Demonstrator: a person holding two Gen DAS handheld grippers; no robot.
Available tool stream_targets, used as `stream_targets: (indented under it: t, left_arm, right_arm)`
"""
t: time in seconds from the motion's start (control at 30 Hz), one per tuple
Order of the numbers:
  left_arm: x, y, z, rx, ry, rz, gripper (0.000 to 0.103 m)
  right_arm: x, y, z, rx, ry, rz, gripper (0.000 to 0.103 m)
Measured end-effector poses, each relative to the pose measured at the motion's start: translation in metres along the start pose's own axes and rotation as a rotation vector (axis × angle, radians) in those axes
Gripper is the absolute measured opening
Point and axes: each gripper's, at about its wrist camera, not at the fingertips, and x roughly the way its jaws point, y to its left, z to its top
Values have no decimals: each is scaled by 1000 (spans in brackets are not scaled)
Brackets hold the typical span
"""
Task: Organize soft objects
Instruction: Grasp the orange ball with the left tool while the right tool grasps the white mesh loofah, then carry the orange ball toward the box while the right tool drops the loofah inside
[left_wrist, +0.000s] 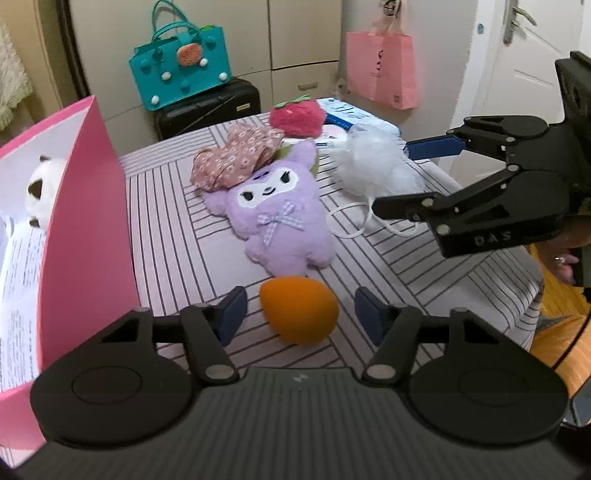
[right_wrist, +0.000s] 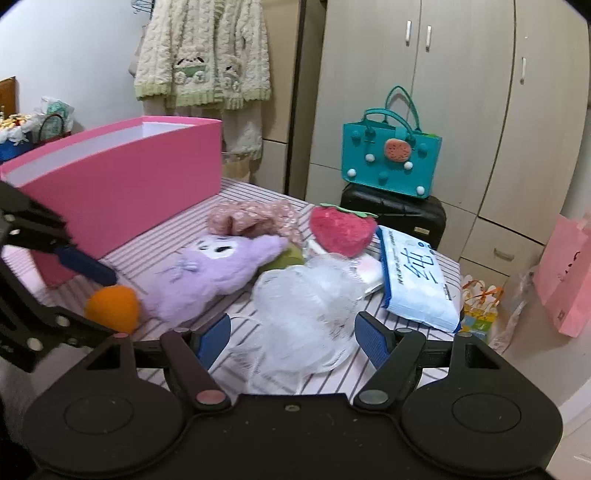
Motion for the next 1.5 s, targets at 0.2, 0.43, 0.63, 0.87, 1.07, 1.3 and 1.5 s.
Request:
stream_targets:
  t: [0.2,0.43,0.63,0.87,1.07,1.3,1.5]
  left_arm:
    - [8,4,-5,-62,15,-4,45]
    - [11,-6,-14,-15,-25,50,45]
    - [12,-5,-12,-34,-30,51,41]
    - [4,11,-10,-119,-45,53,41]
    - [-7,13,-10,-122,-37,2,41]
    - [-24,12,-14,-104,7,-83,41]
    - [-44,11,-16,-75,35,-137,41]
  right_arm:
    - [21,-7,0,34,16,-6,78]
    - [31,-1,-5,38,-12,-61,78]
    - [29,-3,-7,67,0,-78,41]
    - [9,14,-19,75,-6,-73,35]
    - [-9,18,-20,139,43,-9,34]
    - [-38,26,-13,221,104,136,34]
    - [-48,28,-4,322,206,281,34]
